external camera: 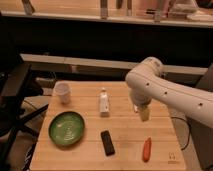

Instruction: Drag the ceramic bowl in a circle

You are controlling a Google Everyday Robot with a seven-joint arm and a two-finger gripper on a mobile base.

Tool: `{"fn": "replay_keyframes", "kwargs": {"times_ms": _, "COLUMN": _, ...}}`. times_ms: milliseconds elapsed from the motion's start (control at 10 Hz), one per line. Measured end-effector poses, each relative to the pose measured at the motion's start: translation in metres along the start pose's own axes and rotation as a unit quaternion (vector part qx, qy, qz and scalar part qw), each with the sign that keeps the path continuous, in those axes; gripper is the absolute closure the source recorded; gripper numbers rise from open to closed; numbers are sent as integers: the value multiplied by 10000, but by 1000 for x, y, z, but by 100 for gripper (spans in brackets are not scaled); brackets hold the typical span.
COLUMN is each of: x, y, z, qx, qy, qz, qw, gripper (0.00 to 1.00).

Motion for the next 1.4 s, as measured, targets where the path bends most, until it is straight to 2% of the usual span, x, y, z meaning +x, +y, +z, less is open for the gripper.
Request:
{"fn": "replay_keyframes", "kwargs": {"times_ms": 500, "x": -20, "y": -9, "z": -5, "qx": 65, "qy": 51, "qz": -457, "qw": 9989, "gripper": 20}}
{"fn": "replay_keyframes", "kwargs": {"times_ms": 700, "x": -36, "y": -19, "z": -8, "qx": 134, "qy": 63, "qz": -670, "qw": 9976, "gripper": 20}}
{"fn": "replay_keyframes", "kwargs": {"times_ms": 1100, "x": -39, "y": -26, "z": -11, "qx": 225, "qy": 97, "qz": -893, "qw": 9957, "gripper": 20}}
{"fn": "replay_keyframes", "kwargs": {"times_ms": 1400, "x": -54, "y": -39, "z": -14, "qx": 312, "qy": 137, "qz": -1156, "qw": 9927, "gripper": 20}}
